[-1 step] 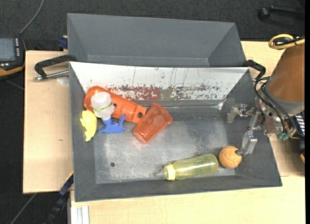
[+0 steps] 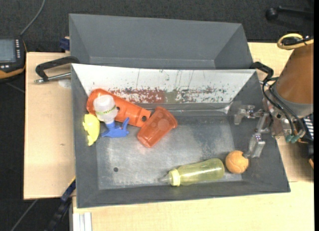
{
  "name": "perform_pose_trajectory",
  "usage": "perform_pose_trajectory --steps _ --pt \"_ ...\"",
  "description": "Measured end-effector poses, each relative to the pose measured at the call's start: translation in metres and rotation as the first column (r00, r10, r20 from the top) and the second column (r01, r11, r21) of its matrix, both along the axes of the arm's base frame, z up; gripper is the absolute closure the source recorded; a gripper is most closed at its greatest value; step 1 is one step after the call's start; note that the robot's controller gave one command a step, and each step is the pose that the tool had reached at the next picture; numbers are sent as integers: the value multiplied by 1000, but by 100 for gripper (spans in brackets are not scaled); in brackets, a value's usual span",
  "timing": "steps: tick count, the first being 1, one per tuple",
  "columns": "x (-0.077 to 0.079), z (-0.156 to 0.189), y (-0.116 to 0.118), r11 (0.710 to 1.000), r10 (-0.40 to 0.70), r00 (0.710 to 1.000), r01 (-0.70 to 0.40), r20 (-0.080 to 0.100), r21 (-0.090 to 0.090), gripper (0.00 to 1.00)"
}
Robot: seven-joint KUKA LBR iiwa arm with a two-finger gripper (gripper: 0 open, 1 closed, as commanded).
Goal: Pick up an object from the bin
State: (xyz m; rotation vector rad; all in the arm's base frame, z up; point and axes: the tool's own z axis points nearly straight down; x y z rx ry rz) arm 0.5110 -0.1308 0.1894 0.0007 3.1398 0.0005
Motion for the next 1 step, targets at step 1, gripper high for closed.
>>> perform_pose_trajectory --steps 1 --pt "0 -36 20 997 76 997 -76 2 -1 0"
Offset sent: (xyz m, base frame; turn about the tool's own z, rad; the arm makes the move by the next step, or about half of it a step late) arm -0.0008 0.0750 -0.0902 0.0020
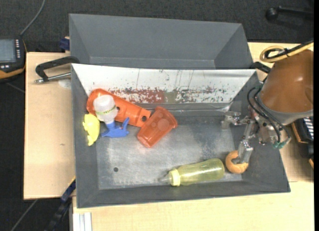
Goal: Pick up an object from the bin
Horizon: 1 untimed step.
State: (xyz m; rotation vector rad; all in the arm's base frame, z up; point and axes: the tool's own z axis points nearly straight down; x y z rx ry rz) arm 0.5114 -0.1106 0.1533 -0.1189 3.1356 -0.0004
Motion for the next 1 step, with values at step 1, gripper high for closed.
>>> perform_pose_trajectory --steps 1 --pt "-1 -38 37 999 -39 999 39 -3 2 0"
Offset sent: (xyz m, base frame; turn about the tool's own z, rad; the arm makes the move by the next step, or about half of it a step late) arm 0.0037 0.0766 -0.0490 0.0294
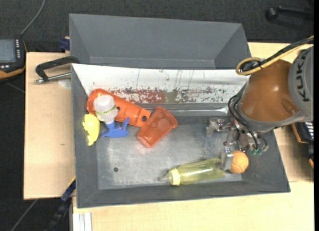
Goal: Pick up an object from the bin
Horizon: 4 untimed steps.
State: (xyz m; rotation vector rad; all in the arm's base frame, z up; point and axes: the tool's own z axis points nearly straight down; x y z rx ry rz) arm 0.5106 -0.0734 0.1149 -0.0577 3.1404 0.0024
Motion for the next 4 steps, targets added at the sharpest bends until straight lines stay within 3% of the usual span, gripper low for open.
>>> perform_pose_trajectory --steps 1,2,3,4 --pt "4 -9 36 1000 4 1000 -4 3 0 0" --pt "-3 -36 62 1000 7 1000 -7 8 0 0" --pt "38 -37 74 999 -33 999 33 11 1 0" --pt "72 -42 105 998 66 998 -66 14 0 0"
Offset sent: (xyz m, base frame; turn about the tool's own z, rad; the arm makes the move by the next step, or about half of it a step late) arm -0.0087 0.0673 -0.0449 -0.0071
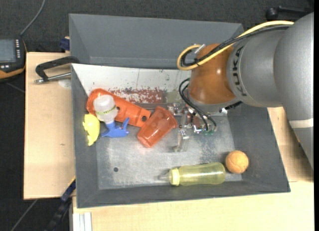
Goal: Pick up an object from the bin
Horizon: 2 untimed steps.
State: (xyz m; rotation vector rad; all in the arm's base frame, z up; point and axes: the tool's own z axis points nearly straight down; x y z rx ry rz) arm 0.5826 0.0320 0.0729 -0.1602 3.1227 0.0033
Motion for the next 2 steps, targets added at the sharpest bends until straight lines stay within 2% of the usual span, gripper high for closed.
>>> perform_pose_trajectory --steps 1,2 --pt "13 -1 34 996 -87 996 87 4 3 0" --pt "6 -2 49 999 -51 999 51 2 1 100"
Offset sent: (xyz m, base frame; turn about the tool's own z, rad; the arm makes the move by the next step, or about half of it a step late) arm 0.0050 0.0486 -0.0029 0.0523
